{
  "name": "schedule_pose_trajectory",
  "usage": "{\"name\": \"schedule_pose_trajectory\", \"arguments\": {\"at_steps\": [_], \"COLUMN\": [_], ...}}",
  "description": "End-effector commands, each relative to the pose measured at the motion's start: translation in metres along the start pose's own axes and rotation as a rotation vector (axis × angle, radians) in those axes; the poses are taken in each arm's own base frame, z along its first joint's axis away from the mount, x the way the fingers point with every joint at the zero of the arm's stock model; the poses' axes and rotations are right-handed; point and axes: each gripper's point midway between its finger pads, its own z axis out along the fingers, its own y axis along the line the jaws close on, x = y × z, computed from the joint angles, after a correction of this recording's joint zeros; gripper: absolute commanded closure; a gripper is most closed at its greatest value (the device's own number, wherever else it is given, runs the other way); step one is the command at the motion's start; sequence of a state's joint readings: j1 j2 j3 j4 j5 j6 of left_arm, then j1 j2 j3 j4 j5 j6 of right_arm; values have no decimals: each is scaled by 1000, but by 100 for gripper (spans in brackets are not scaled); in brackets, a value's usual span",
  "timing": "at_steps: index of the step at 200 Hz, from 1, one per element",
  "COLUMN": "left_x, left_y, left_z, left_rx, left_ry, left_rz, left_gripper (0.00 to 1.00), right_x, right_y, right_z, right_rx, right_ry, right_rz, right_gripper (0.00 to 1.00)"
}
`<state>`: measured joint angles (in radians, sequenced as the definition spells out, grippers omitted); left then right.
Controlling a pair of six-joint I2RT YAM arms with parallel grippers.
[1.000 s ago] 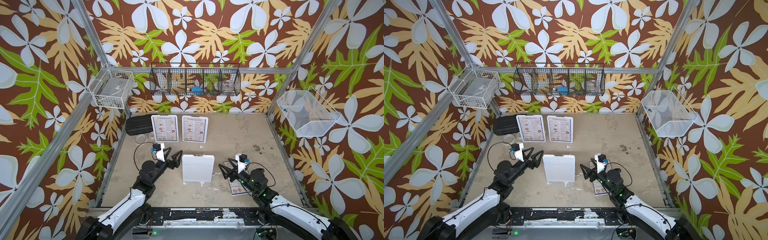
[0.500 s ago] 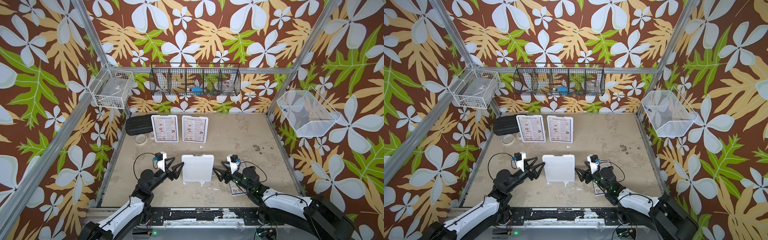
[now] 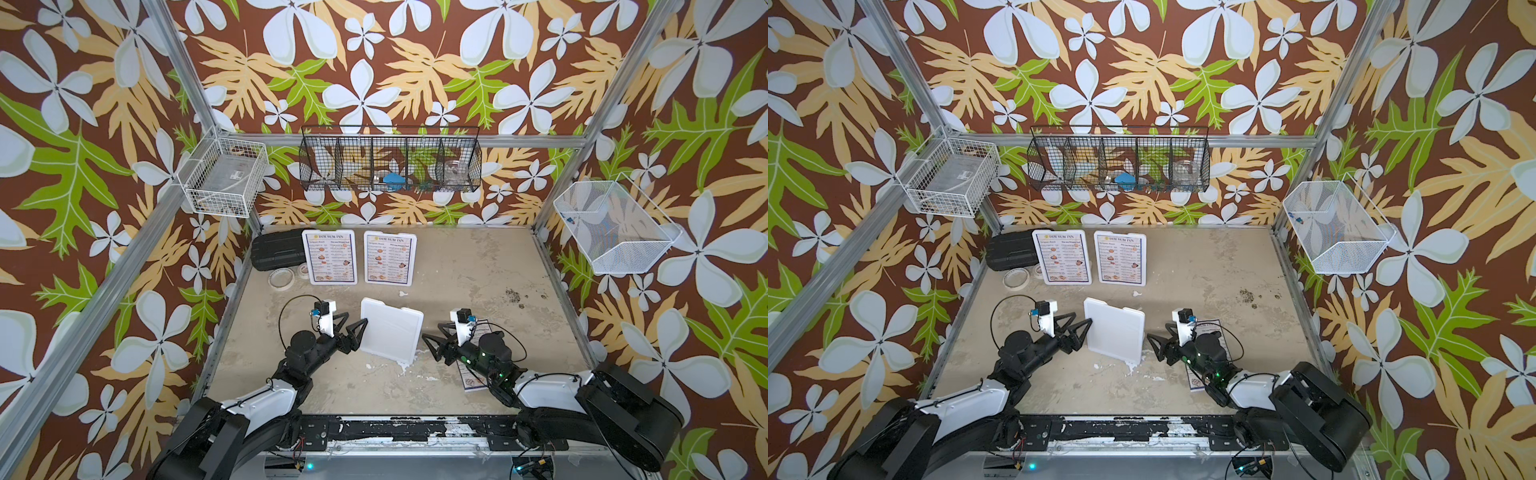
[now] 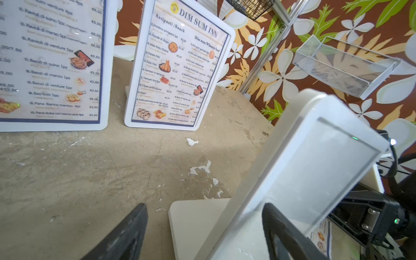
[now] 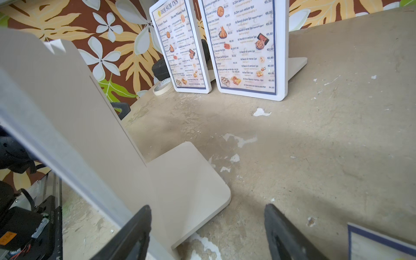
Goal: Insert the menus into the narrow rack
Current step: Move the narrow rack to the center of the board.
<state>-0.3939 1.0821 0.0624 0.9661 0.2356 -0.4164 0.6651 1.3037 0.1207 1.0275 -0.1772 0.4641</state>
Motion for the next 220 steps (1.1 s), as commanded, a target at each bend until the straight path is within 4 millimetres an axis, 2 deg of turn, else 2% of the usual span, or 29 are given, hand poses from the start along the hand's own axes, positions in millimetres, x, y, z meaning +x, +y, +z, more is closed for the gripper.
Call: {"name": "schedule_pose_trajectory", "arguments": {"at_steps": [1,47,74,107,131,149,182,205,220], "left_x": [-15,-15,-14,-15,-16,-16,-17,-16,-16], "left_y": [5,12,14,13,10,7,5,4,4], "left_z": [7,14,14,14,10,8,3,2,2], "left_rx": [-36,-67,-74,-71,-57,-46,-42,-36,-35], "left_ry": [-51,-46,-48,-51,-56,-55,-64,-64,-63], "left_rz": [24,25,26,27,29,34,37,35,36], "left_gripper": [18,18,18,18,18,17,17,17,17], "right_x": [-11,-6,-4,-8,-10,-10,-3,-3,-3], "right_y": [-1,-6,-14,-21,-16,-5,27,49,55], "right_z": [11,37,43,29,8,-11,-42,-50,-49], "right_rx": [7,15,39,67,64,43,-43,-65,-67], "right_ry": [-36,-7,-4,-21,-37,-50,-90,-105,-105], "right_rz": [14,42,47,46,31,5,-42,-91,-103], "right_gripper": [22,25,26,26,26,23,11,9,9]}}
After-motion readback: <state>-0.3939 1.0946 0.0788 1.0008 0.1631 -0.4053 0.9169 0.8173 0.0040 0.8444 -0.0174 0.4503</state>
